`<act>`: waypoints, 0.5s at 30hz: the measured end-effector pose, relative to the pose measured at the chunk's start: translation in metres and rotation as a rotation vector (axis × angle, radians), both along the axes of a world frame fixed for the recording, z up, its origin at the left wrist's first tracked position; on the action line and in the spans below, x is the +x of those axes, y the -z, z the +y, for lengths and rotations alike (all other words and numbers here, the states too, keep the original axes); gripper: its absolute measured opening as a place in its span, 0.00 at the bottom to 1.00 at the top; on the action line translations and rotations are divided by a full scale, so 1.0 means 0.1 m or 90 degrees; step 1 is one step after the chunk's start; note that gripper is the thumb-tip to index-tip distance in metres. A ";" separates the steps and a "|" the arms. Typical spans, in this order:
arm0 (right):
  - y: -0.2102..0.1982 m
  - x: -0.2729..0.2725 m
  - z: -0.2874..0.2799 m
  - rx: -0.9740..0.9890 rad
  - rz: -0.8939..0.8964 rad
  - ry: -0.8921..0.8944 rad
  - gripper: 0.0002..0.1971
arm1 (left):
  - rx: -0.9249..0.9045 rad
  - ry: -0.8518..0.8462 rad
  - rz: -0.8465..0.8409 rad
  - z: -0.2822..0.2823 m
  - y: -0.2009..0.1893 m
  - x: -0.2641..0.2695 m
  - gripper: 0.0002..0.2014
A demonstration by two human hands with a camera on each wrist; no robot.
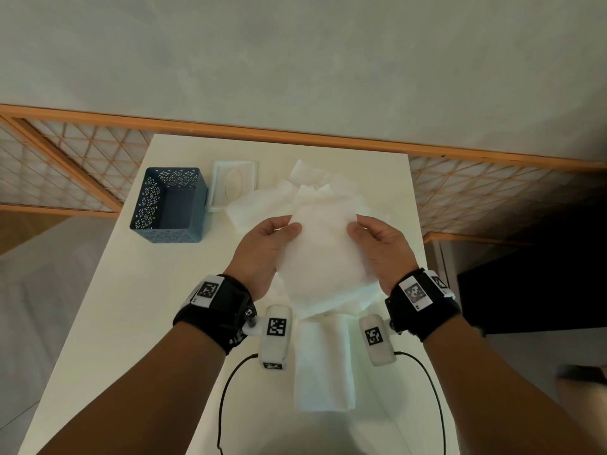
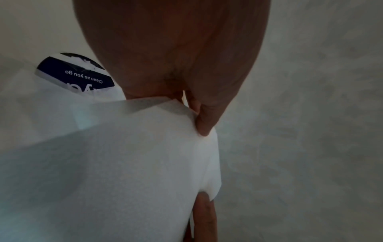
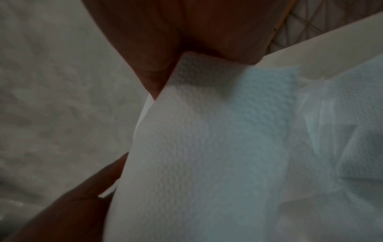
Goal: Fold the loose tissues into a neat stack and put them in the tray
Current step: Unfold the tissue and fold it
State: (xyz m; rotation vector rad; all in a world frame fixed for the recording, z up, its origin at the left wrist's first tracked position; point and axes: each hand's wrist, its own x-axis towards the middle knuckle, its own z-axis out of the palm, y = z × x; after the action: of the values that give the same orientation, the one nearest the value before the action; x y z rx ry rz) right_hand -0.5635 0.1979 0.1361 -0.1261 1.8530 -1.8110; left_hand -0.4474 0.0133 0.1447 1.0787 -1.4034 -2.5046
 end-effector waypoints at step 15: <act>-0.14 -0.02 0.07 0.099 0.224 0.022 0.04 | -0.312 -0.005 -0.128 0.02 0.20 0.08 0.24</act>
State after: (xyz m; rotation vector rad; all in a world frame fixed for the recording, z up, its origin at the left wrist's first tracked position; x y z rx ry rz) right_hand -0.5656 0.2046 0.1506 -0.3785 2.2430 -1.7456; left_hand -0.4391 0.0157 0.1246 1.2359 -1.9194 -1.9202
